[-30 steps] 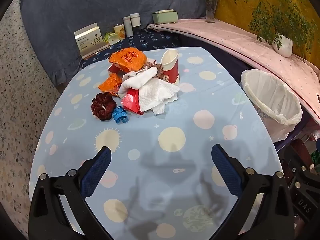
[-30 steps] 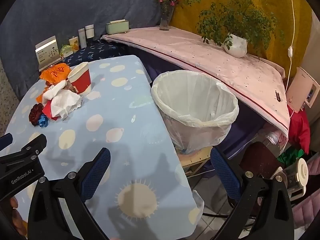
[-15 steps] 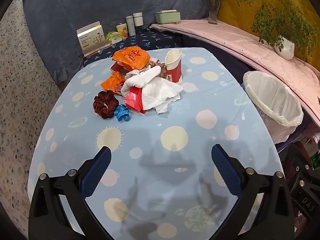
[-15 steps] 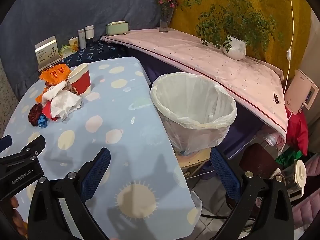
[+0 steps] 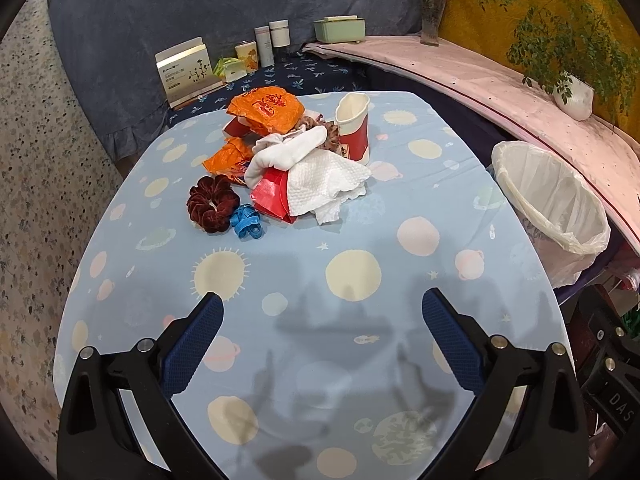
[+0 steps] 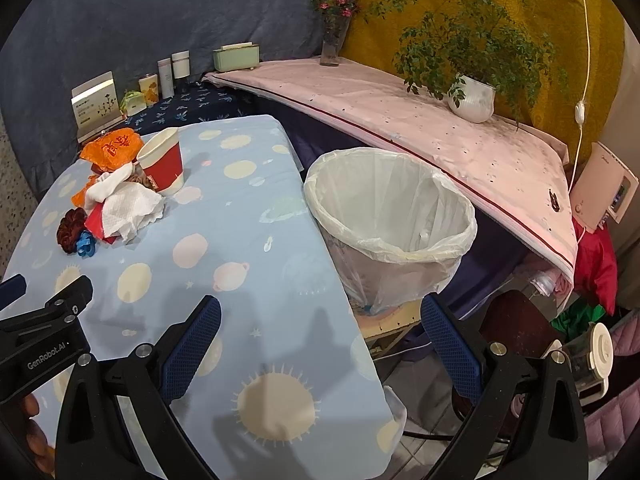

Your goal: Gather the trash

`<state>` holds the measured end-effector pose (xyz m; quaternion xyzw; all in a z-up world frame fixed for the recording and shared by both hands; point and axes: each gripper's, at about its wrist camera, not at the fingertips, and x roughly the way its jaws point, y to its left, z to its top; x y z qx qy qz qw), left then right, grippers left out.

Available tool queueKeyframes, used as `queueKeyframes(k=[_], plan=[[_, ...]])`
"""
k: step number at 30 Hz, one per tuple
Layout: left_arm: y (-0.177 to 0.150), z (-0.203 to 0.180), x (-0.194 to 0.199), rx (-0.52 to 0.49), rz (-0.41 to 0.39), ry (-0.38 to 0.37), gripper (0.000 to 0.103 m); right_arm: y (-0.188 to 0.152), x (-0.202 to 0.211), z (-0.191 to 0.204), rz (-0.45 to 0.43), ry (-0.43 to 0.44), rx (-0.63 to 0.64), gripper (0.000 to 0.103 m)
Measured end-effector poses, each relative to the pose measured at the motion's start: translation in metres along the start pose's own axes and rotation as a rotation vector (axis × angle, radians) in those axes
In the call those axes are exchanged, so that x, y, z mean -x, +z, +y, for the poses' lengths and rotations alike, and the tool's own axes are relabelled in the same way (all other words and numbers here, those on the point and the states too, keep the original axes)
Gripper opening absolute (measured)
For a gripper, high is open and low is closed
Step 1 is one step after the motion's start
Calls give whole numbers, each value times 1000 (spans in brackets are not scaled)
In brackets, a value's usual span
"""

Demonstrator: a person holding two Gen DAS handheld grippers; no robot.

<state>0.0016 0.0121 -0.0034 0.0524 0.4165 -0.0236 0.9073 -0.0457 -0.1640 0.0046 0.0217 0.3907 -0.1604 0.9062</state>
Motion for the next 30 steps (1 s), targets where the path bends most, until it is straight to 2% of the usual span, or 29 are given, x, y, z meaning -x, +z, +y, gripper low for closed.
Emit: queueKeyframes(k=[15,30], plan=[[4,-5,4,-9,-53,20,95,5,-4,-3,-5,5,0,96],[6,-7,4,-7,-54,15,95,5,-8,-2,-5,14,-2,96]])
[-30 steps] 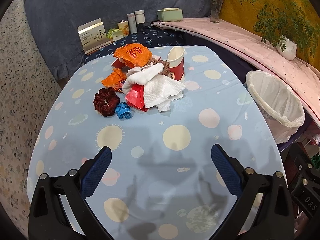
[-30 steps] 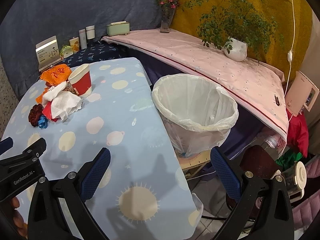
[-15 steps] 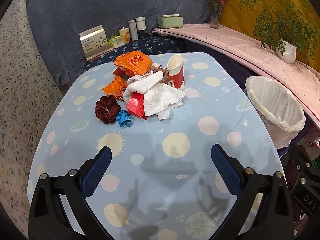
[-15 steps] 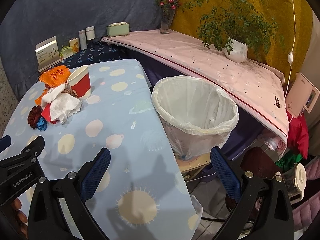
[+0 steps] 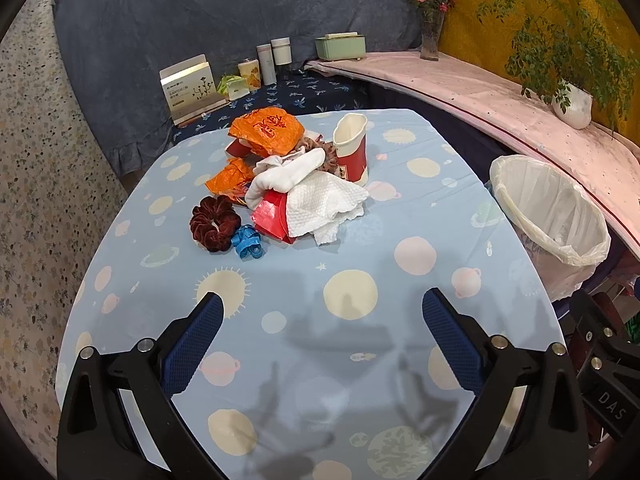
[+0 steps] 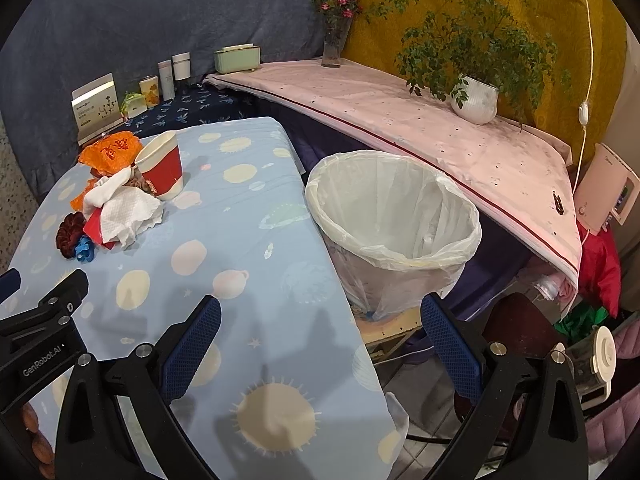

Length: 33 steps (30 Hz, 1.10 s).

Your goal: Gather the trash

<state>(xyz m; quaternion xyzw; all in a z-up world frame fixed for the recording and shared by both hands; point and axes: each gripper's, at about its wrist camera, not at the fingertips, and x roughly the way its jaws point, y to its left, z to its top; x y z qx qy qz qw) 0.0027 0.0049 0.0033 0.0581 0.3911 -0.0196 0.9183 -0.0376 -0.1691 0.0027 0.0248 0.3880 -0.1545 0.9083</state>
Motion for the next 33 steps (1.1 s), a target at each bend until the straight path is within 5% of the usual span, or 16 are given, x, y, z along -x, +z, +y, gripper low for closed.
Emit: queueKeyframes(k=[33], plan=[[2,-4,7,-12,-36,-15,95,3,2,-9,-11,-9,-16,96]])
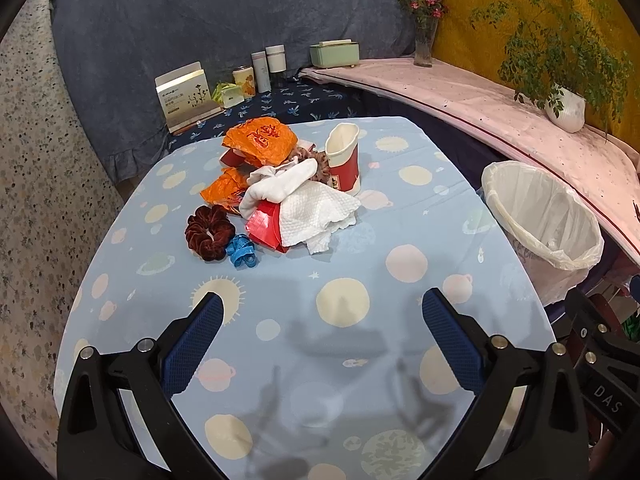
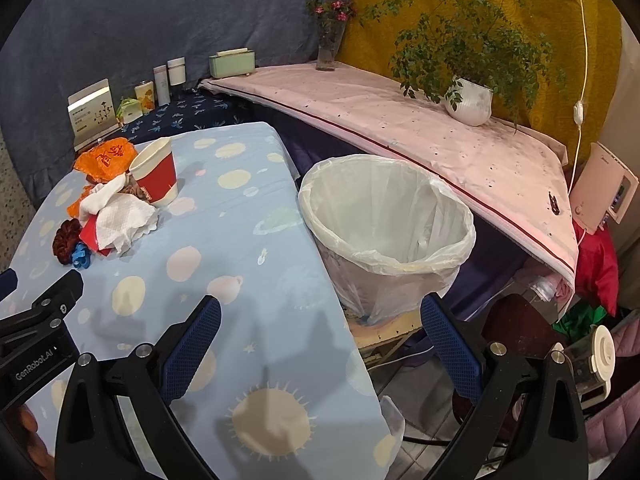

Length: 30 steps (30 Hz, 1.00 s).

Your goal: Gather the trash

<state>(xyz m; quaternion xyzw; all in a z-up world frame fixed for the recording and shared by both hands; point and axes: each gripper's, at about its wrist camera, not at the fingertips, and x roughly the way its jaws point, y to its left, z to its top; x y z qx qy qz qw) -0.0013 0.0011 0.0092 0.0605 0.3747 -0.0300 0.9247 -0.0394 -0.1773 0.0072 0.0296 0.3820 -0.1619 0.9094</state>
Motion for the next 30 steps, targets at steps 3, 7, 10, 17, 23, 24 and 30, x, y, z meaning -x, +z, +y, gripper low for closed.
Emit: queueKeyframes(k=[3,7,10,17,23,24,30], plan=[[2,-2,1,-3,-3,-1,95,1,-1,0,-1,-4,-1,96],[3,-3,0,0,-1,-2,95,0,-1,1,-2,-6,-4,96],[4,-4,1,-1,0,-1,95,0,-1,1,-2,-6,-4,96],[3,-4,-1,3,7,-5,95,0,-2,0,-1,-6,-5,96],[2,-8,-3,0,13,-7,95,-1,-2,-1,0,-9,-5,96],[2,-8,-3,0,13,-8,95,-1,-2,-2,0,-9,-5,96],[0,-10,-4,-3,15,-6,95,-3,-3,-3,1,-9,-7,96]])
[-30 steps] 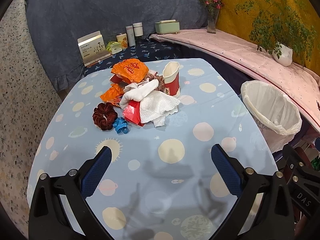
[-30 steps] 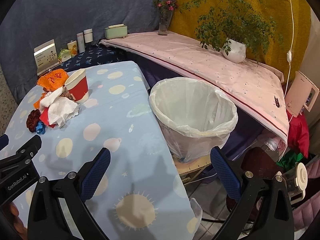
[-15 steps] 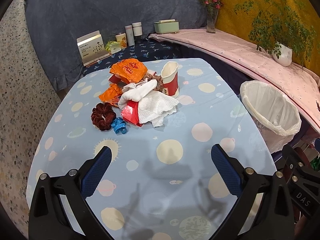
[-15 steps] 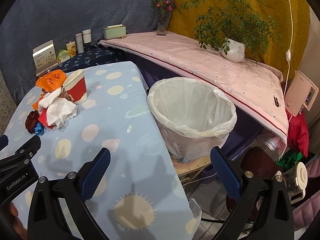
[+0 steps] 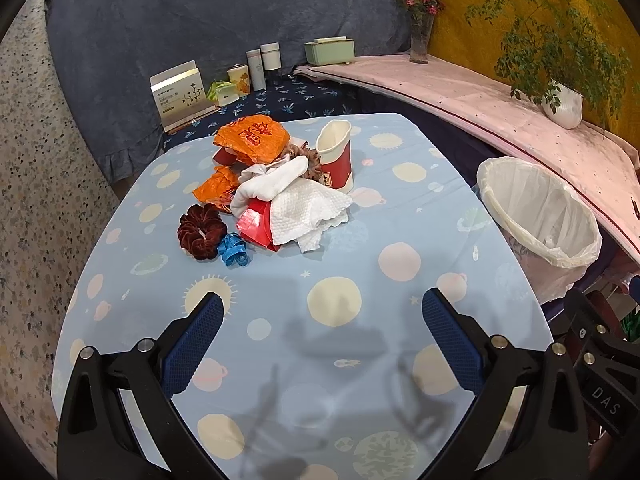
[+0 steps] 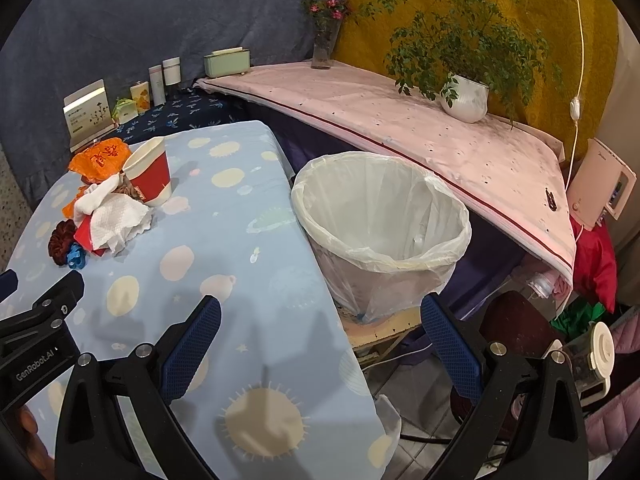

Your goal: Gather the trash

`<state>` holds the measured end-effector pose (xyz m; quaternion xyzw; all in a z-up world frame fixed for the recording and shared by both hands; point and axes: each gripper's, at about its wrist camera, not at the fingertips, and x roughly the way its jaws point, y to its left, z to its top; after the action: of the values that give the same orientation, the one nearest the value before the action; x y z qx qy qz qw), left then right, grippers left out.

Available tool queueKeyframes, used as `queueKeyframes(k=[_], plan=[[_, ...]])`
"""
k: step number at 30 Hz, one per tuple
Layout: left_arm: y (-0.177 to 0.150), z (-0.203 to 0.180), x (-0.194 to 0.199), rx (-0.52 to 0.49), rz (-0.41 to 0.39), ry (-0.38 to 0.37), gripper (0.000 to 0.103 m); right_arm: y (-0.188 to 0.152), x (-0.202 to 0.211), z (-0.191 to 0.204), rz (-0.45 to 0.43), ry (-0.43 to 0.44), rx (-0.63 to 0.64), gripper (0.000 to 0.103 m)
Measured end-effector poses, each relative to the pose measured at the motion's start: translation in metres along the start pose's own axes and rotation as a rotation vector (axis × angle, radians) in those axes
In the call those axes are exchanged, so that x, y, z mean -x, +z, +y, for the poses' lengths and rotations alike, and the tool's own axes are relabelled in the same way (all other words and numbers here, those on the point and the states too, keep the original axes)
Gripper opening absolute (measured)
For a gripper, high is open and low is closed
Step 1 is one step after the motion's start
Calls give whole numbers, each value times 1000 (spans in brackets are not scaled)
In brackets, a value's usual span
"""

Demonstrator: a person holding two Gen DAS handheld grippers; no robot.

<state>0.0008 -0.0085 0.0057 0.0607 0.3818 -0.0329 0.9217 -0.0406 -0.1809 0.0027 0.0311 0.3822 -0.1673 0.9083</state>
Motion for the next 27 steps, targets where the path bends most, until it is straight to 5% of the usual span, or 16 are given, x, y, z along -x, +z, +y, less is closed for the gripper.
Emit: queueKeyframes(k=[14,27], plan=[[8,15,-9,62,15,-45,95,16,4,1,-50,-22,-17,96],[22,98,-48,171,45,32,95,50,-8,53,-113,62,-3,96]])
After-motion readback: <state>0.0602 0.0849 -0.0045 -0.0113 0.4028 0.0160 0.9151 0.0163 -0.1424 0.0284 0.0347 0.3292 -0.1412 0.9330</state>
